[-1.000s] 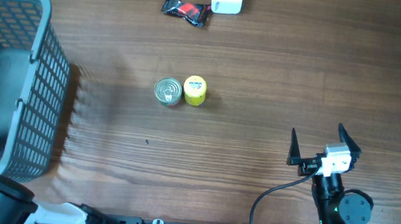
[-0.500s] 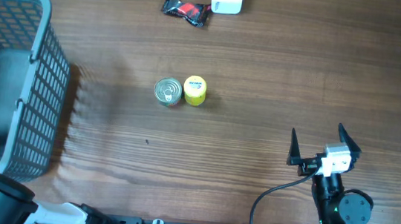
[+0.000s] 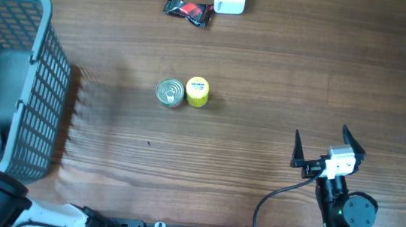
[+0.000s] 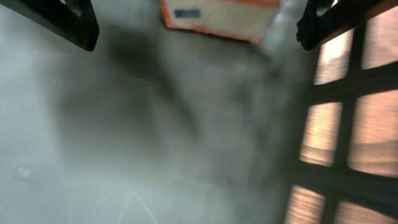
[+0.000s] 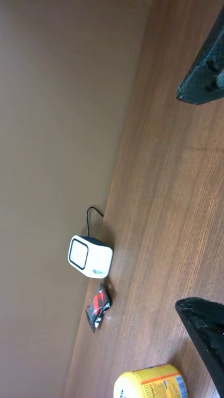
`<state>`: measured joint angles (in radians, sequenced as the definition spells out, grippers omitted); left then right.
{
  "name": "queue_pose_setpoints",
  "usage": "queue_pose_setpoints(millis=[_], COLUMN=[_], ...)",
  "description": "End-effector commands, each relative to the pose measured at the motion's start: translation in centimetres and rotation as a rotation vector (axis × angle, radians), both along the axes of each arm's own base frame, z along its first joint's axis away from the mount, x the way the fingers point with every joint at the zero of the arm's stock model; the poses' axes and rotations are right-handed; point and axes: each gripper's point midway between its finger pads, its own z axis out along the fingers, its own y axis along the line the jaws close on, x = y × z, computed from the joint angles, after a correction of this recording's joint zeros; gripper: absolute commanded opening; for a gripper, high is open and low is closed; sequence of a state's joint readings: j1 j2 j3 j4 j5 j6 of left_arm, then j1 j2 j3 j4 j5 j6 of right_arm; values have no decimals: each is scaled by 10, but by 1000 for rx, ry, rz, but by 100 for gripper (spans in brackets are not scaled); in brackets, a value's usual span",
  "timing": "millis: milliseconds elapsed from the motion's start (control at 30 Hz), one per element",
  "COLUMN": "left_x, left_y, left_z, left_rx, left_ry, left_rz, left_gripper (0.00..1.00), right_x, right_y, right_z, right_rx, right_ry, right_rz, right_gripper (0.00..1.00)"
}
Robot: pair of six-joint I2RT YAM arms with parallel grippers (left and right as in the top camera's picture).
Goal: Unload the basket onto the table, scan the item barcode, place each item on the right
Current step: 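Lower the left gripper onto the red Kleenex tissue pack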
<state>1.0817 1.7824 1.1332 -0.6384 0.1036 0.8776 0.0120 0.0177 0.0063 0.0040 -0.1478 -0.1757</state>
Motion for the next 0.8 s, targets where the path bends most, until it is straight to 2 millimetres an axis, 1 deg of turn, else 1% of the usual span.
queue_pose_setpoints(millis=[0, 67, 133, 167, 233, 300, 333, 367, 433, 467, 500, 533, 567, 600, 633, 767], left_x=[-3, -3, -4, -4, -4, -4, -4, -4, -4, -4, -4, -4, -4, -5, -5, -7], left_y=[-11, -12, -11, -11, -11, -11, -12, -12, -12, -12, -12, -12, -12, -13, -13, -15], left_z=[-23, -26, -27, -27, -27, -27, -27, -27, -27, -27, -27, -27, -27, -27, -27, -28], left_rx=[-77, -87, -87, -87, -87, -88, -90, -92, -91, -91, -91, -91, -91, -94, -97, -104], left_ry=[20, 25, 25, 25, 25, 26, 27, 27, 27, 27, 27, 27, 27, 28, 27, 37], left_rz=[-1, -1, 0, 1, 2, 3, 2, 2, 2, 2, 2, 2, 2, 6, 19, 21], left_gripper=[100, 99, 96, 91, 73, 60, 61, 64, 64, 63, 58, 56, 59, 76, 100, 100], right_x=[0, 0, 0, 0, 0, 0, 0, 0, 0, 0, 0, 0, 0, 0, 0, 0], right_y=[-1, -1, -1, -1, -1, -1, -1, -1, -1, -1, -1, -1, -1, -1, -1, -1], right_z=[0, 0, 0, 0, 0, 0, 0, 0, 0, 0, 0, 0, 0, 0, 0, 0], right_rx=[18, 18, 18, 18, 18, 18, 18, 18, 18, 18, 18, 18, 18, 18, 18, 18], right_ry=[0, 0, 0, 0, 0, 0, 0, 0, 0, 0, 0, 0, 0, 0, 0, 0], right_rz=[-9, -9, -9, -9, -9, -9, -9, -9, -9, -9, -9, -9, -9, -9, -9, -9], right_gripper=[100, 100, 100, 100, 100, 100, 100, 100, 100, 100, 100, 100, 100, 100, 100, 100])
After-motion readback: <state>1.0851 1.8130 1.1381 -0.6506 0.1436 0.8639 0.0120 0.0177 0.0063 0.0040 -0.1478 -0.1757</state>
